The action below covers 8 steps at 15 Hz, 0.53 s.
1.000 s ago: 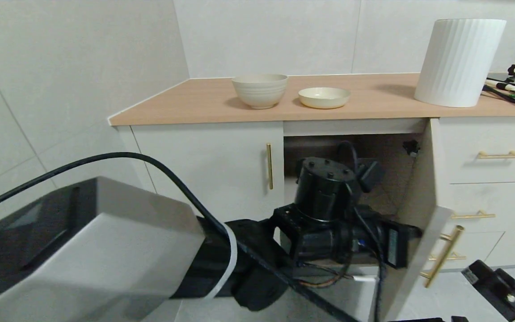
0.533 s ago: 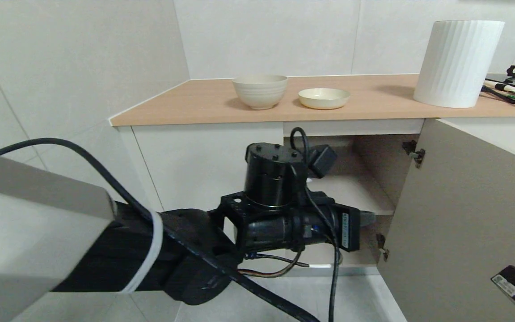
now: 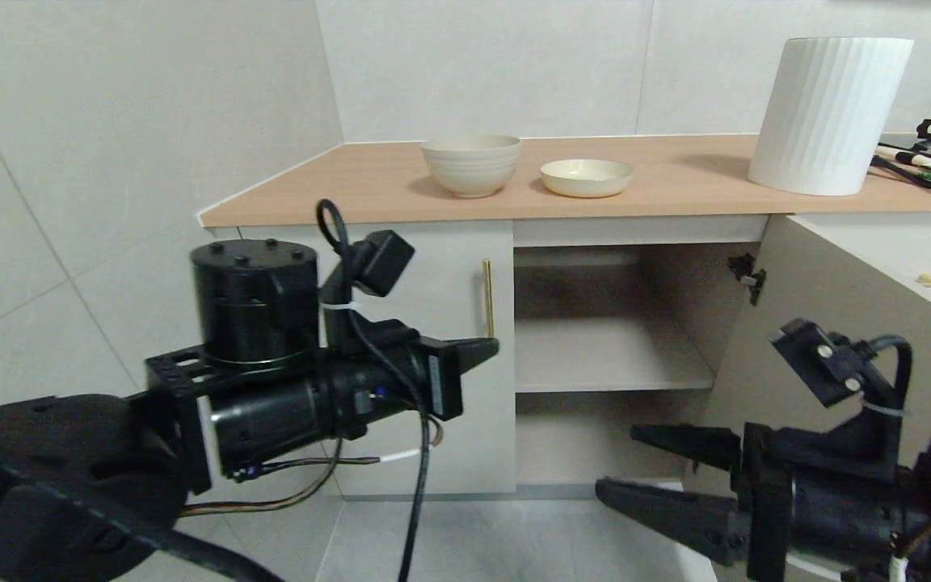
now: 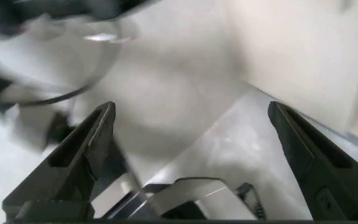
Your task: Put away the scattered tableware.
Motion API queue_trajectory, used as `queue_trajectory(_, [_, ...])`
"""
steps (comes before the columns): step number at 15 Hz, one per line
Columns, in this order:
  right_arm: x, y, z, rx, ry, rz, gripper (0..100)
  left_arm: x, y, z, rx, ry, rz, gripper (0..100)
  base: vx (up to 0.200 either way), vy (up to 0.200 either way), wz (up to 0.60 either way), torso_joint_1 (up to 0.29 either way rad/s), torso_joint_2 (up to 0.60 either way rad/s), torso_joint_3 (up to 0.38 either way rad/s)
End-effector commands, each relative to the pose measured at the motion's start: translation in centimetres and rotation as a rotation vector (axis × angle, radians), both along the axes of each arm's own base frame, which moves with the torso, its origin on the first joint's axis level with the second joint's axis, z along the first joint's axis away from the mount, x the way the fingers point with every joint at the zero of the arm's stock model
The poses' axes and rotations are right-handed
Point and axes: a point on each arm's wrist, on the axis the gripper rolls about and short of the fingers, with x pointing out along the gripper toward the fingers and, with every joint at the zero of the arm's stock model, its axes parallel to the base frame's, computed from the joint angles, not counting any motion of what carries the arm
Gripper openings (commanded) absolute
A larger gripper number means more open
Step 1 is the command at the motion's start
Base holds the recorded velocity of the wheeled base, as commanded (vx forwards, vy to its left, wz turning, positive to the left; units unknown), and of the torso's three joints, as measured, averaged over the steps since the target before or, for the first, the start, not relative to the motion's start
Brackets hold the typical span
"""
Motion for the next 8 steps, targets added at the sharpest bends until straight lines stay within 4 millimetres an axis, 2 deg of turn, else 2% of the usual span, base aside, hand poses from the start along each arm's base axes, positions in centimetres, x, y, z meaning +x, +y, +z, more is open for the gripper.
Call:
queue_trajectory(1, [2.9,1.4,0.8,-0.032,0.027,-0.054,100,-1.9,4.1,2.0,-0.02,-0.076,0.088,0,0.0,0.0,0.0,0.0,0.0,0.0])
queue_trajectory(2, [3.7,1.9,1.8,-0.051,0.001,-0.095,100,-2.5,5.6,2.5,-0.032,-0.095,0.125,0,0.0,0.0,0.0,0.0,0.0,0.0])
queue_trajectory(6, [6.8,3.2,5.6,-0.105,-0.089,-0.262,100,-2.6,6.4,2.8,-0.036,-0.104,0.156,0,0.0,0.0,0.0,0.0,0.0,0.0])
queue_trajectory(7, [6.8,3.2,6.2,-0.113,-0.082,-0.265,100,-2.5,6.6,3.0,-0.042,-0.108,0.164,100,0.0,0.0,0.0,0.0,0.0,0.0])
queue_trajectory(8, [6.5,2.9,6.6,-0.11,-0.08,-0.268,100,-2.3,7.0,3.2,-0.048,-0.116,0.183,100,0.0,0.0,0.0,0.0,0.0,0.0])
